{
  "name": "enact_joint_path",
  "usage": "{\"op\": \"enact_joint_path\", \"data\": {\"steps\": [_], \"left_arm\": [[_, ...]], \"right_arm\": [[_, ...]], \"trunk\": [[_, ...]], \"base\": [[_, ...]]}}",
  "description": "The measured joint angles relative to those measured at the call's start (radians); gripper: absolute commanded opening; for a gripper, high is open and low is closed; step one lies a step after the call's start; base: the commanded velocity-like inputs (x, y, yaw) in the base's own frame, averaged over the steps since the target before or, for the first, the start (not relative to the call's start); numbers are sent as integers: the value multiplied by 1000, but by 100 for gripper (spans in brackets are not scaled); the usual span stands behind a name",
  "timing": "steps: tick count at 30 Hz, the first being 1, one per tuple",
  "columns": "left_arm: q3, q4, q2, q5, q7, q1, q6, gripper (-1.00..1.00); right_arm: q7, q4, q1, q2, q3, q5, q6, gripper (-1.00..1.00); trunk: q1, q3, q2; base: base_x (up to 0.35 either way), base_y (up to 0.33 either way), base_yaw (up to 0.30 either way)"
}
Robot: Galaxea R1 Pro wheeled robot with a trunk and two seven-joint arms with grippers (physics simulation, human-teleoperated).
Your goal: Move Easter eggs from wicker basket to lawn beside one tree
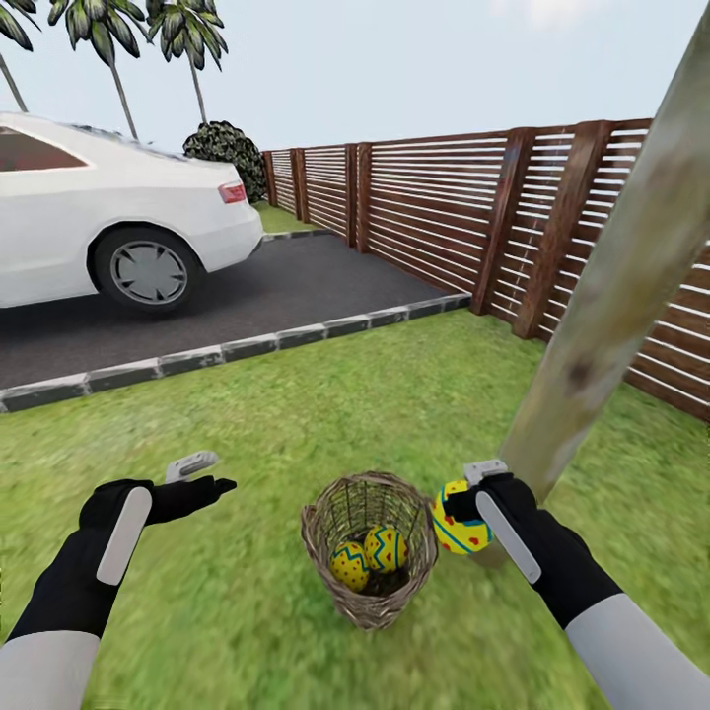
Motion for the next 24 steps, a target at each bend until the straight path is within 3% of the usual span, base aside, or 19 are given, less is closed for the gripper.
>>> {"op": "enact_joint_path", "data": {"steps": [3, 9, 18, 21, 24], "left_arm": [[0, -2, 1, 0, 0, 0, 1, 100], [2, -13, 1, 0, 0, 0, 2, 100], [0, -11, 0, 0, 0, 1, 3, 100], [0, -11, -8, 0, 0, 1, 3, 100], [-15, -13, -24, 1, 0, 0, 4, 100]], "right_arm": [[0, 2, 2, 4, 0, -2, 1, -100], [0, 25, 11, 6, 0, -2, -1, -100], [-2, 144, 11, 6, -1, 0, -11, -100], [-3, 188, 11, 7, -1, 1, -77, -100], [-4, 259, 11, 5, -3, 2, -195, -100]], "trunk": [[-12, 12, 21], [-12, 19, 21], [-12, 28, 21], [-12, 31, 21], [-12, 31, 21]], "base": [[-24, 0, -181], [-1, 0, -217], [0, 0, -244], [0, 0, -268], [0, 0, -278]]}}
